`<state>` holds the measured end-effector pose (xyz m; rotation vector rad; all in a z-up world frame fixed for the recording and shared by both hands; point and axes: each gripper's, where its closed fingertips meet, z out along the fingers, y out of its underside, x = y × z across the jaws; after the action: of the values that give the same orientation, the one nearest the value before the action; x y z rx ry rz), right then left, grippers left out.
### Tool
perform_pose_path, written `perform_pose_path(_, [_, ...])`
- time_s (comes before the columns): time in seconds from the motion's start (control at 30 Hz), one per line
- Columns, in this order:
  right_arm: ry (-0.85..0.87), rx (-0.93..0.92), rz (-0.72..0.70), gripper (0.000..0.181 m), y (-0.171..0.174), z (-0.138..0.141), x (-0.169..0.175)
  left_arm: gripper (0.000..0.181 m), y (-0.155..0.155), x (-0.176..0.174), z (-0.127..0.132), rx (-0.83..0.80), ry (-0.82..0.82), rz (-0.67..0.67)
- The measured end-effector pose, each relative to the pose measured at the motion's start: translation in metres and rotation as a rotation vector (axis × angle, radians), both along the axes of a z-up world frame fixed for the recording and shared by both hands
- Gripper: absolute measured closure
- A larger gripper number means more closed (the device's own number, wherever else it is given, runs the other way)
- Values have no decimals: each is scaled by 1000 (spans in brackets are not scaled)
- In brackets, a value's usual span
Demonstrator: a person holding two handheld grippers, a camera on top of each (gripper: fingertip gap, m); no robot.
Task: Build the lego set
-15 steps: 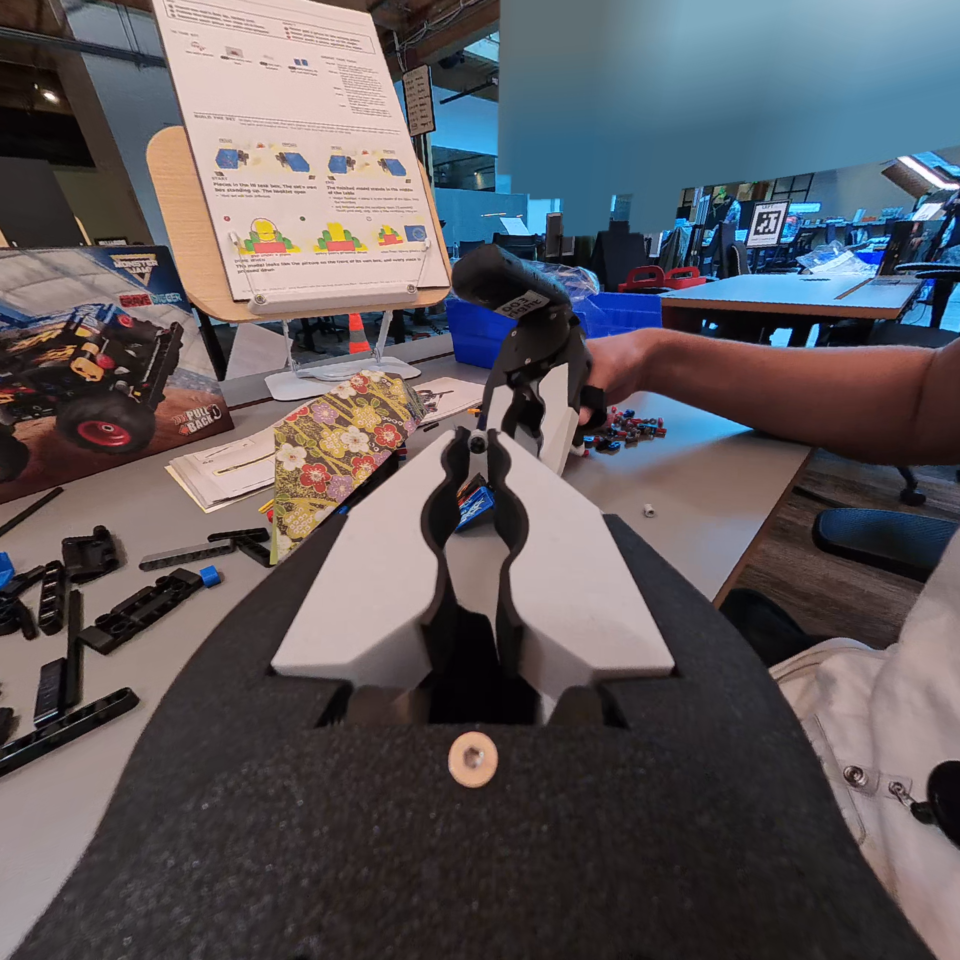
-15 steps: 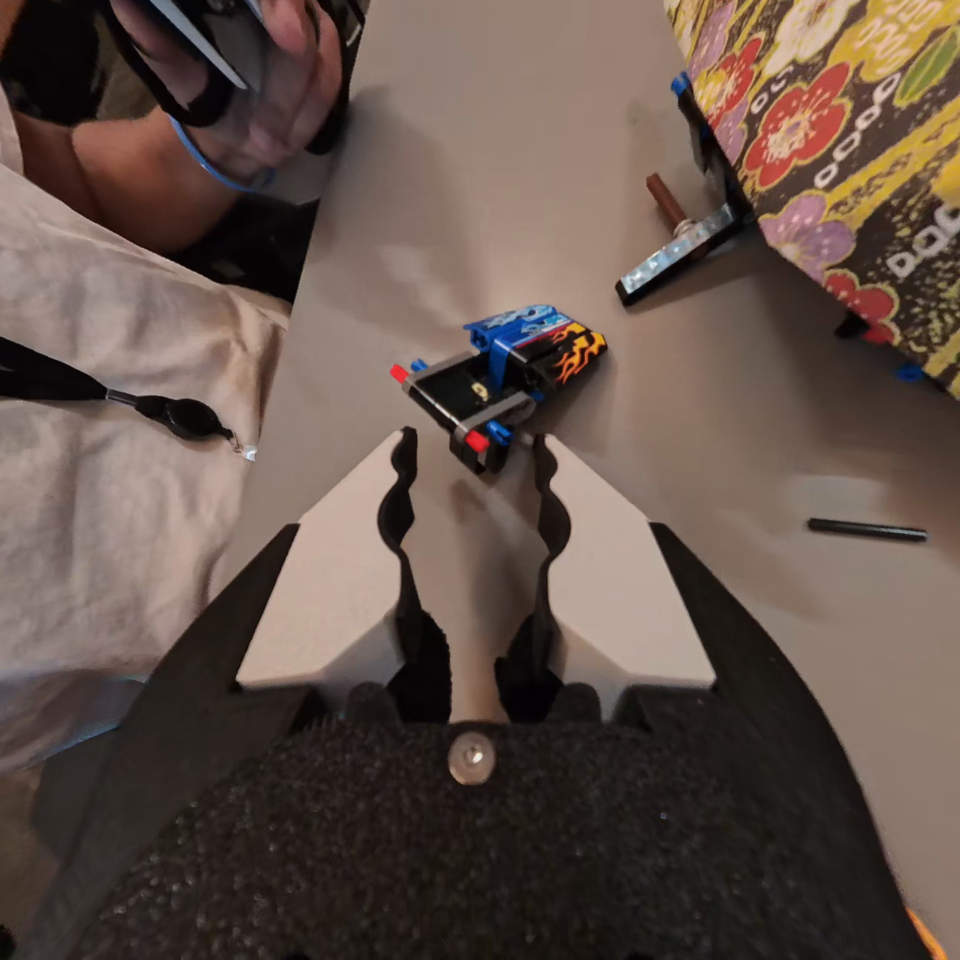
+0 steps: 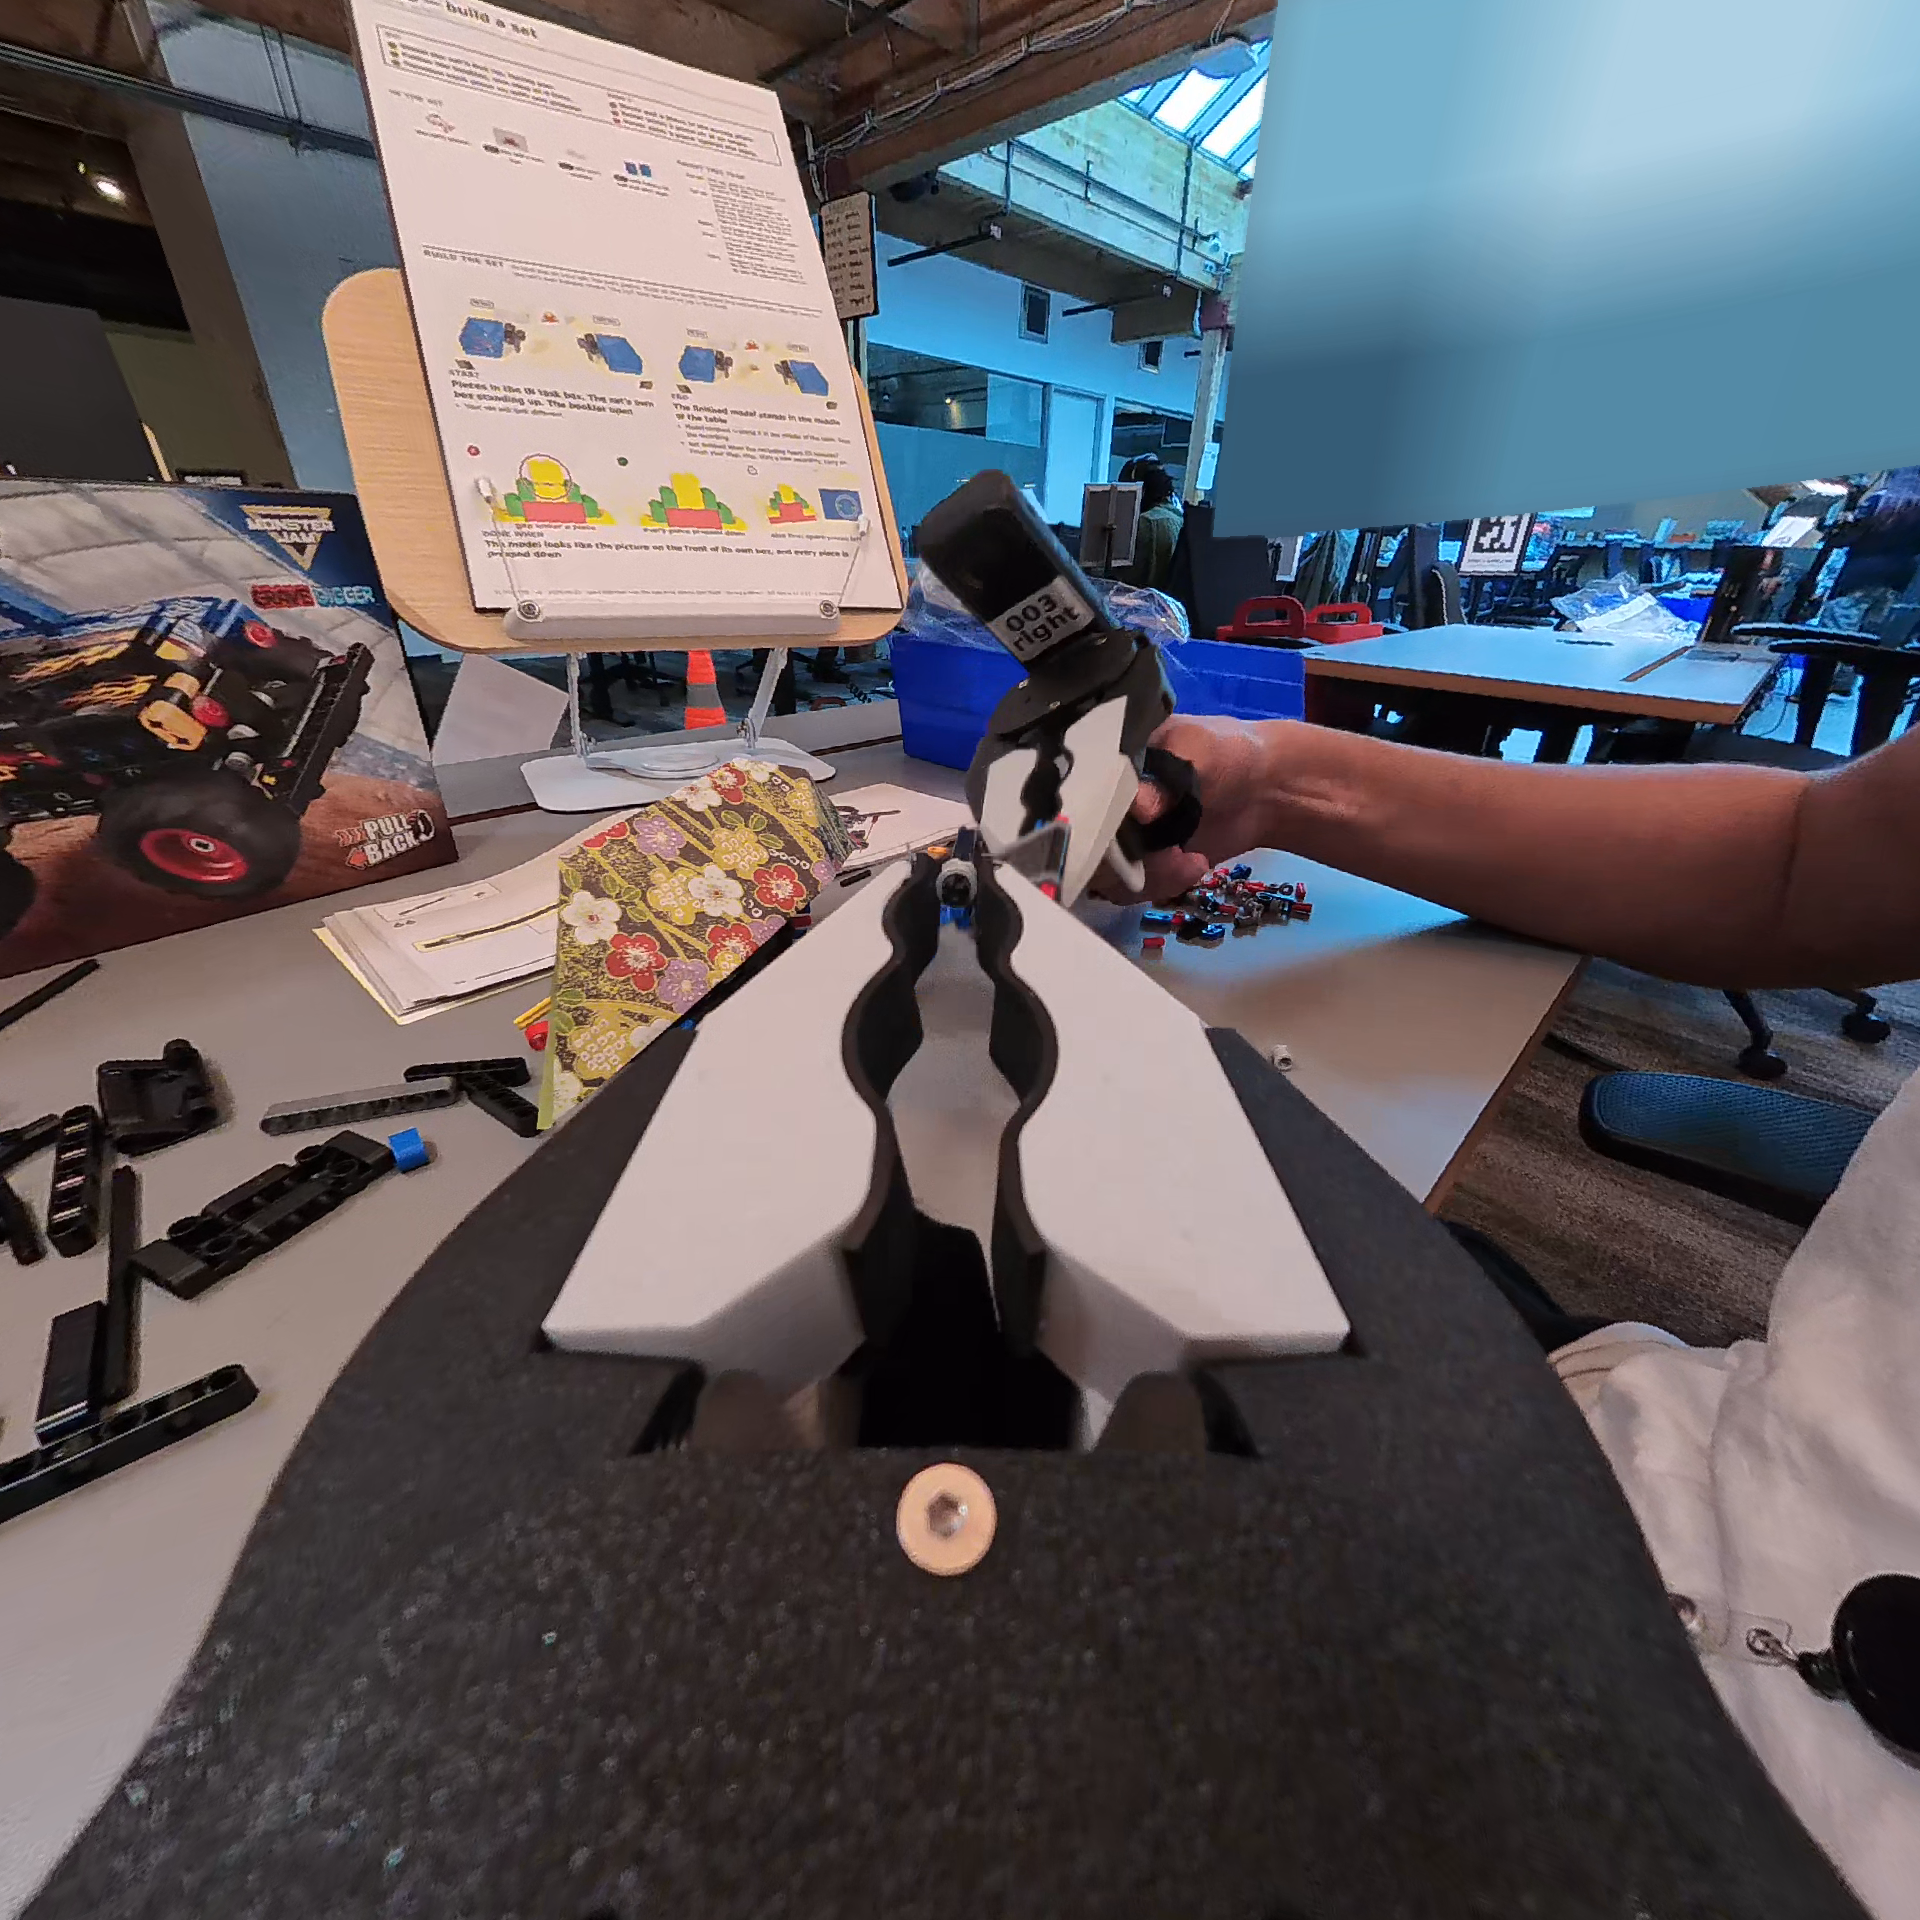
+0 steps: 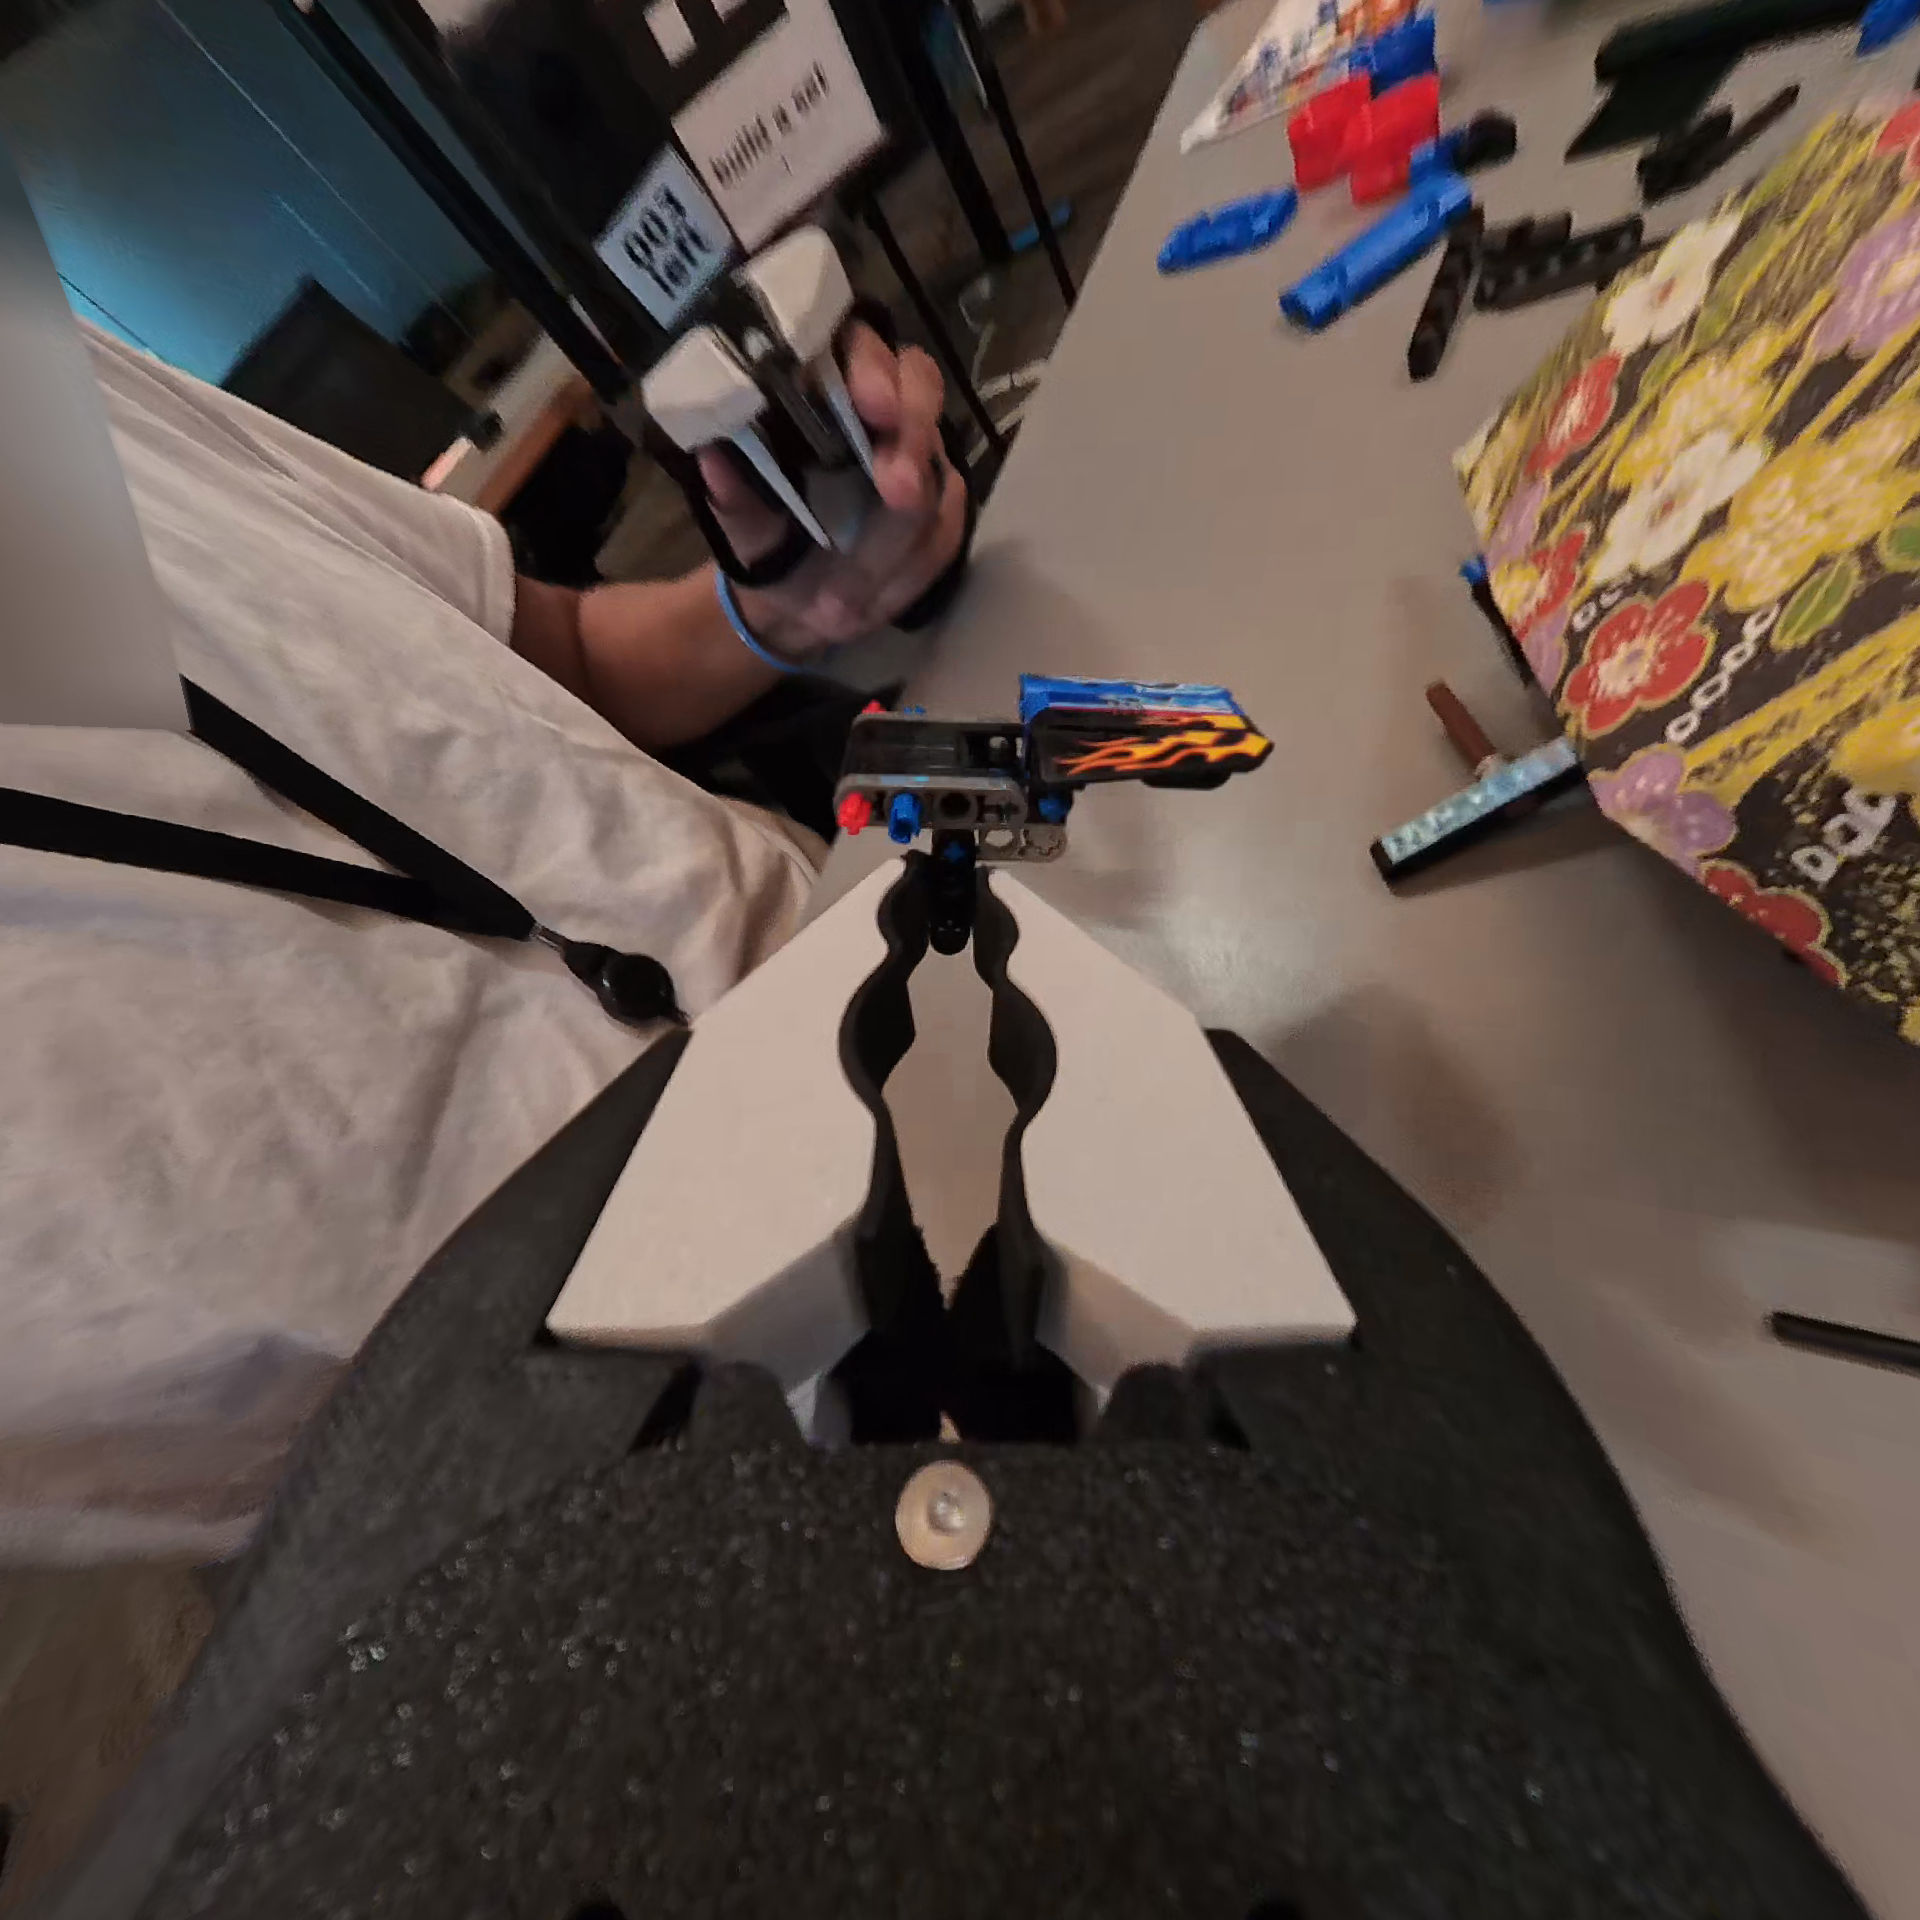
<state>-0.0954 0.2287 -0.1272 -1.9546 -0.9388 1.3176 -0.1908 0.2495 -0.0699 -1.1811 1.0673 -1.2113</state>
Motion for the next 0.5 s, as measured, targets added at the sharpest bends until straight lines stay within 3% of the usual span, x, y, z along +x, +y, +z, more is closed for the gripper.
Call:
perform_pose_path(0.17, [291, -40, -5, 175, -2, 46, 5, 176, 5, -2, 3, -54, -27, -3])
perform_pose_path(0.3, [444, -68, 11, 175, -3, 67, 11, 177, 4, -2, 8, -161, -84, -54])
perform_pose_path(0.5, [387, 41, -74, 175, 0, 80, 27, 177, 0, 4, 10, -206, -95, -84])
